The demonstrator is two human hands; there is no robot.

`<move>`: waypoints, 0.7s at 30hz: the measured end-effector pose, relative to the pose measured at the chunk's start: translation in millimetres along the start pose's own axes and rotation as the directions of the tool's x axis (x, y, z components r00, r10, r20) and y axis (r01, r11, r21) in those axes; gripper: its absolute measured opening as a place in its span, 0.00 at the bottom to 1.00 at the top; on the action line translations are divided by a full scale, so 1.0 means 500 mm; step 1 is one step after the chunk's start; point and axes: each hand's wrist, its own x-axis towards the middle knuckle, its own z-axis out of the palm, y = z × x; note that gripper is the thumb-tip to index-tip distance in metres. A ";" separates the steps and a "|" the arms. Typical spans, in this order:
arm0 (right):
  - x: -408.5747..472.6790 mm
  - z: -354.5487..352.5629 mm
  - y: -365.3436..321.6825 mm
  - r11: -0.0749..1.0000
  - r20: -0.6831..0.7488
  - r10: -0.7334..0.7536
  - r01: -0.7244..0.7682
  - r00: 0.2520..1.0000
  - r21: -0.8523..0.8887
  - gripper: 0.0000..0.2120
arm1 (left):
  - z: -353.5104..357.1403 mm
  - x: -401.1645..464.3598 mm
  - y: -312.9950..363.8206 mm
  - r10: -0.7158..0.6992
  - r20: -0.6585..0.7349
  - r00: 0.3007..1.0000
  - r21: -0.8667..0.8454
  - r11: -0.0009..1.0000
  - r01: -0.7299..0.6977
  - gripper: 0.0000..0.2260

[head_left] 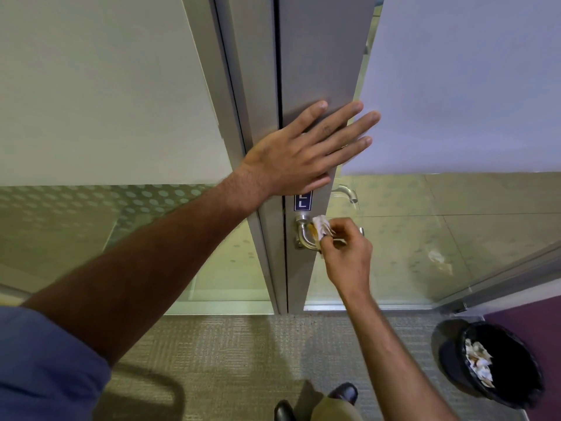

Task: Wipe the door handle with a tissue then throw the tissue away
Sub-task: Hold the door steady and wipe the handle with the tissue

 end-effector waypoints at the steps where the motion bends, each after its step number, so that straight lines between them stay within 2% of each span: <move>1: 0.025 0.001 0.005 0.975 0.074 -0.127 0.138 0.989 -0.172 0.06 | -0.002 0.000 0.000 0.006 0.006 1.000 -0.003 1.000 -0.006 0.36; 2: 0.043 0.009 0.012 0.925 0.179 -0.190 0.237 0.965 -0.297 0.07 | -0.003 0.001 -0.001 0.010 0.013 1.000 -0.006 1.000 -0.010 0.37; 4: 0.057 0.032 0.024 0.840 0.348 -0.151 0.306 0.925 -0.448 0.07 | -0.004 0.000 -0.002 0.012 0.020 1.000 -0.017 1.000 -0.011 0.38; 5: 0.059 0.040 0.029 0.817 0.380 -0.136 0.320 0.915 -0.479 0.07 | -0.003 0.000 -0.002 0.009 0.018 1.000 -0.023 1.000 -0.008 0.38; 10: 0.065 0.054 0.030 0.851 0.295 -0.185 0.303 0.937 -0.429 0.06 | 0.000 0.001 -0.004 0.016 -0.003 1.000 -0.012 1.000 -0.016 0.37; 13: 0.058 0.057 0.029 0.864 0.306 -0.163 0.285 0.938 -0.415 0.08 | -0.001 -0.001 -0.001 0.020 -0.003 1.000 -0.008 1.000 -0.020 0.36; 19: 0.040 0.074 0.016 0.789 0.341 -0.222 0.374 0.913 -0.488 0.05 | 0.000 -0.001 0.000 -0.008 0.004 1.000 -0.018 1.000 0.008 0.37; 21: 0.048 0.067 0.020 0.816 0.297 -0.162 0.297 0.941 -0.495 0.03 | -0.001 0.001 0.001 -0.010 0.004 1.000 -0.021 1.000 0.010 0.37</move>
